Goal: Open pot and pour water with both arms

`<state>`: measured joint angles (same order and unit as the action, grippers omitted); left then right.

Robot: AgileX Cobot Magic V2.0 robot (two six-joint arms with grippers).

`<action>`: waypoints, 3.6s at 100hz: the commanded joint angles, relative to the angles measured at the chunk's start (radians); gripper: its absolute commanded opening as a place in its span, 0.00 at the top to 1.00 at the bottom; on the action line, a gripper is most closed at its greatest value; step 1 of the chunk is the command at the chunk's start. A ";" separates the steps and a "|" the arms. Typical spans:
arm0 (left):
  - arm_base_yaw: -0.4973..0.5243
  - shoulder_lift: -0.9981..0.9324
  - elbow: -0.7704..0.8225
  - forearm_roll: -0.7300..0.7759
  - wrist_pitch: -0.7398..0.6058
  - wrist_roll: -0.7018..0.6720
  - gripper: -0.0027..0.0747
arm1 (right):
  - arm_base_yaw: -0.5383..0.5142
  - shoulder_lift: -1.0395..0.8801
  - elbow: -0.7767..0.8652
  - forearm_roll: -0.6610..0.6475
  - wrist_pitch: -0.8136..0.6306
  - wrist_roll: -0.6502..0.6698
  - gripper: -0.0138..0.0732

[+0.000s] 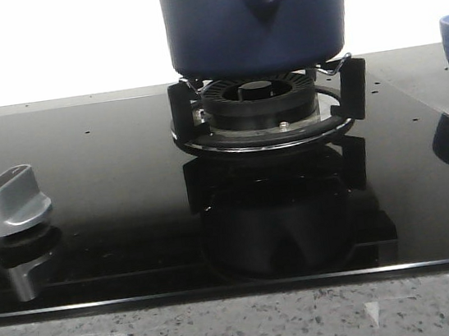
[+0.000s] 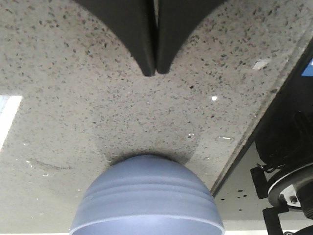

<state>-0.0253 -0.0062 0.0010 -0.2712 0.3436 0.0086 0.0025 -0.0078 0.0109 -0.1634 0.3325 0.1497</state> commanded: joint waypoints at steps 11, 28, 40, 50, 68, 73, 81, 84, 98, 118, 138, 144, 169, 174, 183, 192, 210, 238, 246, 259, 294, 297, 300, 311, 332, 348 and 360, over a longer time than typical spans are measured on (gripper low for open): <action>0.003 -0.024 0.030 -0.016 -0.033 -0.009 0.99 | 0.001 -0.022 0.027 -0.016 -0.032 -0.008 0.92; 0.003 -0.024 0.030 0.111 -0.036 -0.009 0.99 | 0.001 -0.022 0.027 -0.017 -0.032 -0.008 0.92; 0.003 -0.024 0.030 0.136 -0.054 -0.009 0.99 | 0.001 -0.022 0.027 -0.019 -0.036 -0.008 0.92; 0.003 -0.024 0.030 0.136 -0.054 -0.009 0.99 | 0.001 -0.022 0.027 -0.052 -0.068 -0.008 0.92; 0.003 -0.024 0.030 0.118 -0.054 -0.009 0.99 | 0.001 -0.022 0.027 -0.099 -0.185 -0.008 0.92; 0.003 -0.024 0.030 0.087 -0.054 -0.009 0.99 | 0.001 -0.022 0.027 -0.097 -0.210 -0.008 0.92; 0.003 -0.024 0.030 0.047 -0.065 -0.009 0.99 | 0.001 -0.022 0.027 -0.085 -0.242 -0.008 0.92; 0.003 -0.024 0.030 0.031 -0.072 -0.009 0.99 | 0.001 -0.022 0.027 -0.073 -0.257 -0.008 0.92; 0.003 -0.024 0.030 -0.204 -0.125 -0.009 0.99 | 0.001 -0.022 0.027 0.060 -0.366 -0.006 0.92; 0.003 -0.024 0.030 -0.498 -0.155 -0.009 0.99 | 0.001 -0.022 0.027 0.412 -0.491 -0.006 0.92; 0.003 -0.024 0.030 -0.666 -0.178 -0.009 0.99 | 0.001 -0.022 0.027 0.597 -0.529 -0.006 0.92; 0.003 -0.024 0.030 -0.715 -0.182 -0.009 0.99 | 0.001 -0.022 0.027 0.596 -0.503 -0.006 0.92; 0.003 -0.024 0.030 -0.723 -0.174 -0.009 0.99 | 0.001 -0.022 0.027 0.600 -0.496 -0.006 0.92; 0.003 -0.024 0.030 -0.726 -0.174 -0.009 0.99 | 0.001 -0.022 0.027 0.600 -0.498 -0.006 0.92; 0.003 -0.024 0.030 -0.728 -0.169 -0.009 0.99 | 0.001 -0.022 0.027 0.600 -0.498 -0.006 0.92; 0.003 -0.024 0.030 -0.722 -0.174 -0.009 0.99 | 0.001 -0.022 0.027 0.600 -0.489 -0.006 0.92; 0.003 -0.024 -0.001 -0.723 -0.183 0.250 0.99 | 0.001 -0.022 0.027 0.600 -0.458 -0.006 0.92; 0.003 -0.024 -0.062 -0.720 -0.232 0.523 0.99 | 0.001 -0.022 0.025 0.600 -0.471 -0.006 0.92; 0.003 -0.024 -0.071 -0.726 -0.243 0.523 0.99 | 0.001 -0.022 0.025 0.600 -0.511 -0.006 0.92; 0.003 -0.024 -0.081 -0.793 -0.264 0.523 0.99 | 0.001 -0.022 -0.004 0.608 -0.531 -0.006 0.92; 0.003 0.030 -0.173 -0.683 -0.211 0.576 0.99 | 0.001 0.025 -0.173 0.466 -0.199 -0.008 0.92; 0.003 0.048 -0.191 -0.660 -0.193 0.590 0.99 | 0.001 0.037 -0.196 0.428 -0.178 -0.008 0.92; 0.003 0.075 -0.210 -0.640 -0.173 0.602 0.99 | 0.001 0.047 -0.213 0.402 -0.170 -0.008 0.92; 0.003 0.169 -0.289 -0.619 -0.104 0.664 0.99 | 0.001 0.090 -0.287 0.336 -0.160 -0.008 0.92; 0.003 0.339 -0.402 -0.648 -0.080 0.724 0.99 | 0.001 0.183 -0.412 0.177 -0.092 -0.008 0.92; 0.003 0.381 -0.410 -0.730 -0.137 0.724 0.99 | 0.001 0.238 -0.469 0.008 -0.010 -0.008 0.92; 0.003 0.392 -0.408 -0.728 -0.143 0.724 0.99 | 0.001 0.244 -0.468 -0.019 -0.039 -0.008 0.92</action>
<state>-0.0253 0.3666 -0.3724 -0.9688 0.2557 0.7290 0.0025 0.2144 -0.4190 -0.1377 0.3728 0.1485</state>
